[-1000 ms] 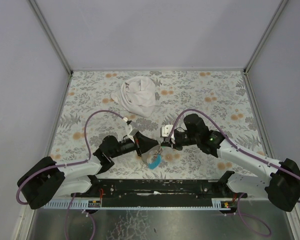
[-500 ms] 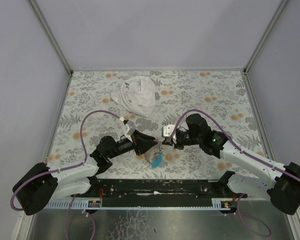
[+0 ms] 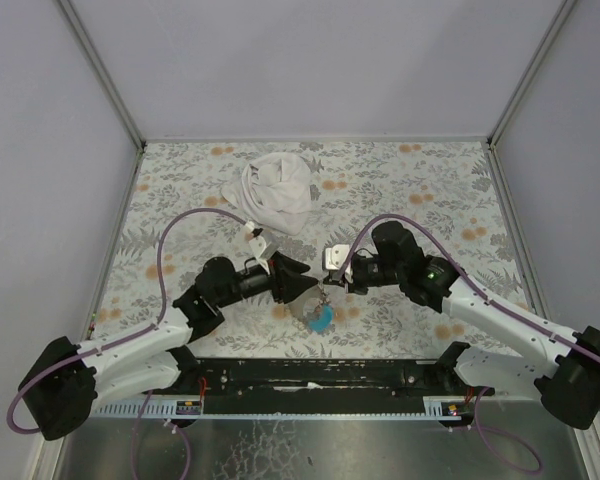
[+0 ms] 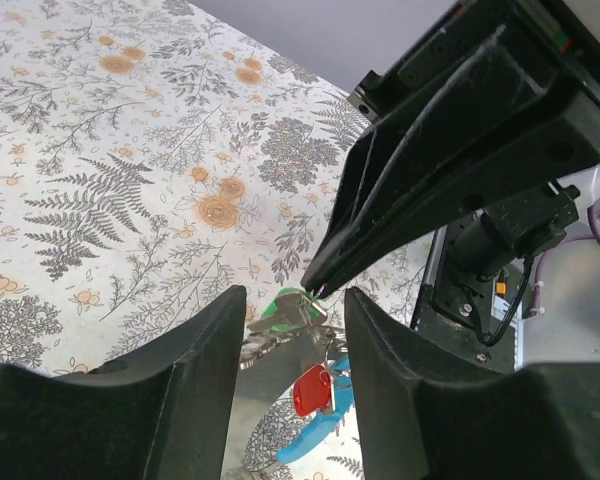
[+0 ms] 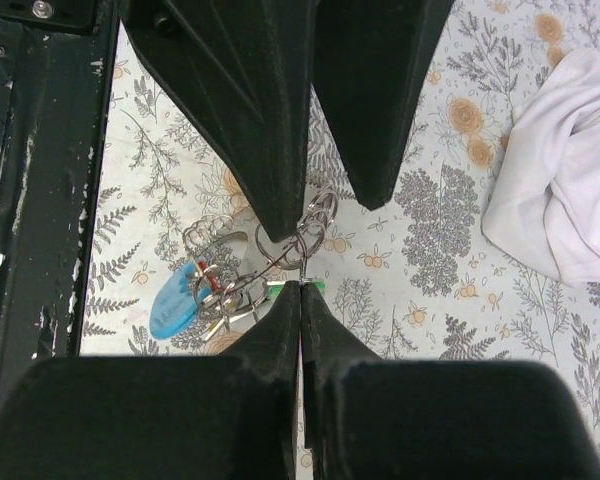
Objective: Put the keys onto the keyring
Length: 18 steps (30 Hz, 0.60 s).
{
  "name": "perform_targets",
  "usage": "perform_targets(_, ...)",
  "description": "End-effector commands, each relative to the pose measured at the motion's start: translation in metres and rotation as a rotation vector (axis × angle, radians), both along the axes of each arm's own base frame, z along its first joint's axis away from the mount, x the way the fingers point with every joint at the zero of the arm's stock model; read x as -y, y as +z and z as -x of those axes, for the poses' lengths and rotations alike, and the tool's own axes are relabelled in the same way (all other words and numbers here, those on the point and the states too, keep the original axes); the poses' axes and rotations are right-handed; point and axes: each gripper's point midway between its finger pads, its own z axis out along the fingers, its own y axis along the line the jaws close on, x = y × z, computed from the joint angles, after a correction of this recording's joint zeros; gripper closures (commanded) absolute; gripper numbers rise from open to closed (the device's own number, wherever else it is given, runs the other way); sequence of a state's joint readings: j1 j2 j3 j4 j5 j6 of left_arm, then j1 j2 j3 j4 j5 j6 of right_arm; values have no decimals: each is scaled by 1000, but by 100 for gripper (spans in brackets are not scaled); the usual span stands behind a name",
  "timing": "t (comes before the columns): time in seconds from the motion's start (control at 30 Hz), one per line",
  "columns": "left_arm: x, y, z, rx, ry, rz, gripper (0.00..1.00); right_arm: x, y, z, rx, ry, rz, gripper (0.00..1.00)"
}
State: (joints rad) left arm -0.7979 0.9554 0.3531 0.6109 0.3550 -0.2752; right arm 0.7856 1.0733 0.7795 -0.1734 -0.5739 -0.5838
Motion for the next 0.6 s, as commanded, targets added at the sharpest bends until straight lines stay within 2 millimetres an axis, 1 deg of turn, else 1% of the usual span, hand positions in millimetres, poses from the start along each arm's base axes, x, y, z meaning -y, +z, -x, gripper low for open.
perform_targets(0.0, 3, 7, -4, -88, 12, -37, 55, -11, 28, 0, 50, 37, -49, 100)
perform_targets(0.07, 3, 4, -5, -145, 25, -66, 54, -11, 29, 0, 49, 38, -46, 100)
perform_targets(0.1, 4, 7, -5, -161, 27, -62, 54, -11, 29, 0, 48, 39, -45, 100)
perform_targets(0.23, 3, 5, -2, -274, 44, -56, 53, -12, 29, 0, 45, 38, -43, 100)
perform_targets(0.37, 0, 0, 1, -314, 51, -83, 53, -13, 29, 1, 41, 43, -45, 100)
perform_targets(0.57, 4, -1, 8, -345, 1, -141, 62, -14, 28, 1, 40, 43, -42, 100)
